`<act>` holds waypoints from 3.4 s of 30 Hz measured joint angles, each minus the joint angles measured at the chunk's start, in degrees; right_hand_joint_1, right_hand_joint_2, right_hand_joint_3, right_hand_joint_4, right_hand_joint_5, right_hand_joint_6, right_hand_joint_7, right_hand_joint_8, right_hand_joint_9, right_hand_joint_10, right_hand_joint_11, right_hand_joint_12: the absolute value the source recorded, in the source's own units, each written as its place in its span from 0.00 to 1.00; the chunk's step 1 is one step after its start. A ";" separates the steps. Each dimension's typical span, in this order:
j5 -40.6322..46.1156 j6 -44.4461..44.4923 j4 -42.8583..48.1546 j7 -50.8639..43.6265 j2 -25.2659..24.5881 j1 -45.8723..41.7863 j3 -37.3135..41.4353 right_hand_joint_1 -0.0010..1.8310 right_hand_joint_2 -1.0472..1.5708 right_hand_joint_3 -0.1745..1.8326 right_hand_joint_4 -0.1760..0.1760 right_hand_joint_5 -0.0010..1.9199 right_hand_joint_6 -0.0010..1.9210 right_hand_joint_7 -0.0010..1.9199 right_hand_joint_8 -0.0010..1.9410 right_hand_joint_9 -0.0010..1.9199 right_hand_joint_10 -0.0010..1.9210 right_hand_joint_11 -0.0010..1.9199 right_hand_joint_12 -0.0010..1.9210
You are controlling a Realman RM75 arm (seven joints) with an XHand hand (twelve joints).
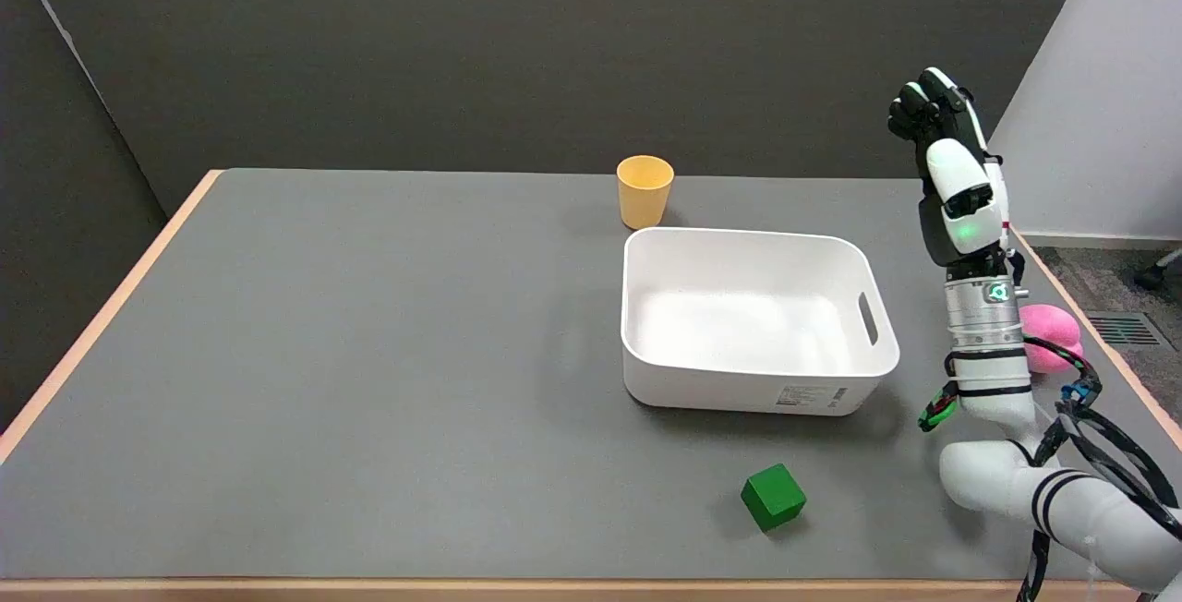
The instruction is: Pick up the yellow cup.
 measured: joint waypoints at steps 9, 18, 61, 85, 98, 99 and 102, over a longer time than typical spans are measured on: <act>-1.93 0.22 2.13 -1.13 0.77 -1.35 1.26 0.25 0.65 0.58 0.60 0.10 0.24 0.14 0.19 0.08 0.36 0.00 0.52; -3.41 -0.74 8.09 -7.62 2.56 -3.42 3.68 0.31 0.65 0.58 0.58 0.11 0.25 0.15 0.21 0.09 0.37 0.00 0.52; -20.07 -64.47 20.98 -57.86 1.22 37.52 -14.60 0.23 0.61 0.57 0.73 0.03 0.16 0.04 0.10 0.03 0.26 0.00 0.51; -19.92 -77.82 11.06 -58.72 -3.87 44.21 -28.95 0.20 0.60 0.56 0.73 0.03 0.14 0.04 0.07 0.02 0.23 0.00 0.50; -19.51 -76.50 2.13 -58.67 -8.80 44.06 -30.81 0.20 0.60 0.57 0.73 0.03 0.14 0.04 0.07 0.02 0.23 0.00 0.50; -19.50 -76.37 1.69 -58.67 -9.09 44.03 -30.88 0.20 0.60 0.57 0.73 0.03 0.14 0.04 0.07 0.02 0.23 0.00 0.50; -19.44 -76.08 0.56 -58.66 -9.74 43.86 -31.01 0.20 0.60 0.57 0.73 0.03 0.14 0.04 0.07 0.02 0.23 0.00 0.50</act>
